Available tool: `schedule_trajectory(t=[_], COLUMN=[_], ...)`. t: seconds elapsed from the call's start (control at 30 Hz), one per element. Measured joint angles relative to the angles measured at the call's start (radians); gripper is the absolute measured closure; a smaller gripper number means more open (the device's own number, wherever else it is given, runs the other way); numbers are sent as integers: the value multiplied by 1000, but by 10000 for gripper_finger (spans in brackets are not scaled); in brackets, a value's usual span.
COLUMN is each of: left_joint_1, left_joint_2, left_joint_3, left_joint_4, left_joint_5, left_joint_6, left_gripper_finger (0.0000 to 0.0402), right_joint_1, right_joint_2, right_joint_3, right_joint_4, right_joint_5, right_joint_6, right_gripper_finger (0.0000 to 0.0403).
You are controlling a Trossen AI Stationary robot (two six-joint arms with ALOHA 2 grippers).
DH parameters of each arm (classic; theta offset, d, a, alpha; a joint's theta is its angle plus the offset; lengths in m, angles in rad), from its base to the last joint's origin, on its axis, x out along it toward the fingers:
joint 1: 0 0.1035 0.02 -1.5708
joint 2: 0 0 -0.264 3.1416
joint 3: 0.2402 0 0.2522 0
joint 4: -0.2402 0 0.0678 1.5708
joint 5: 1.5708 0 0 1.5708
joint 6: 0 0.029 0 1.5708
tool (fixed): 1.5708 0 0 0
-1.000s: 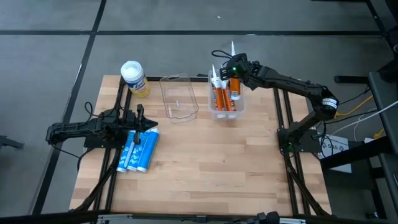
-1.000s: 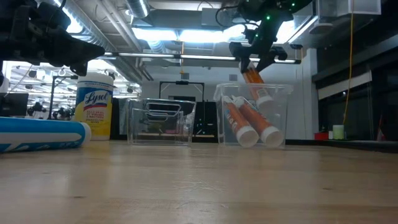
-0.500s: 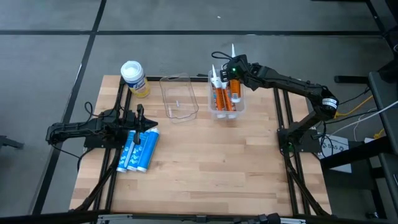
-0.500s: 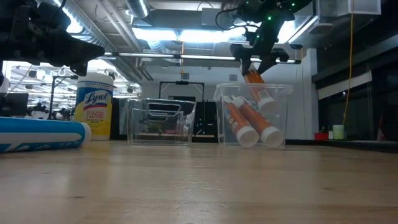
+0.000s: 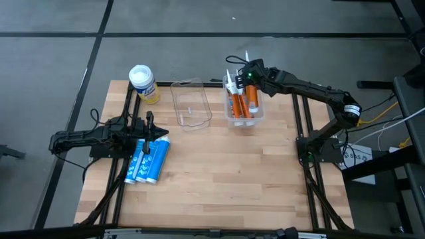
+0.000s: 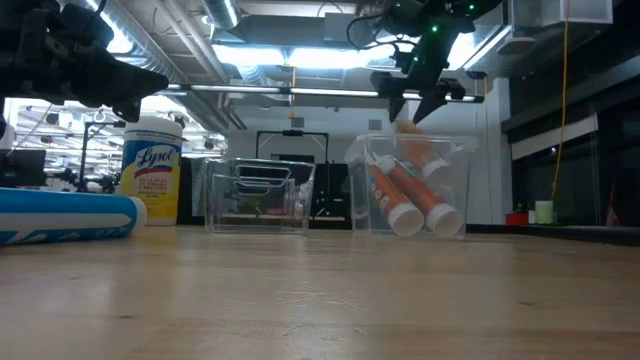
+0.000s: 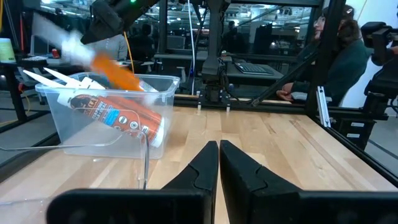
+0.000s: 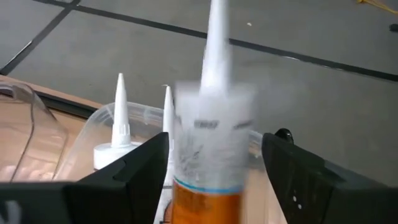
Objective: Pick & place silicon tubes, Sealant and Lysol wipes
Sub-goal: Put the orange sealant into the right transparent bin, then put the left blue sealant into the left transparent bin
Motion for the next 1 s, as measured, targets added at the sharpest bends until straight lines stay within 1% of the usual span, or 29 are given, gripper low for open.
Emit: schedule_trajectory(t=[0.17,0.47,0.67,0.8,1.0], left_joint_1=[0,0,0,0,0], left_joint_2=[0,0,0,0,0], left_joint_3=[0,0,0,0,0], left_joint_4=[0,0,0,0,0], left_joint_5=[0,0,0,0,0], left_joint_6=[0,0,0,0,0], left_gripper_finger=[387,390,387,389,389], right_joint_1=[0,6,22,46,106], right_joint_2=[0,0,-8,-20,-39], right_joint_3=[0,0,0,0,0], right_joint_4=[-1,3,67,111,127], right_joint_5=[-18,-37,-117,-188,-207], right_joint_6=[2,3,-3,-46,-58], right_gripper_finger=[136,135,135,135,135])
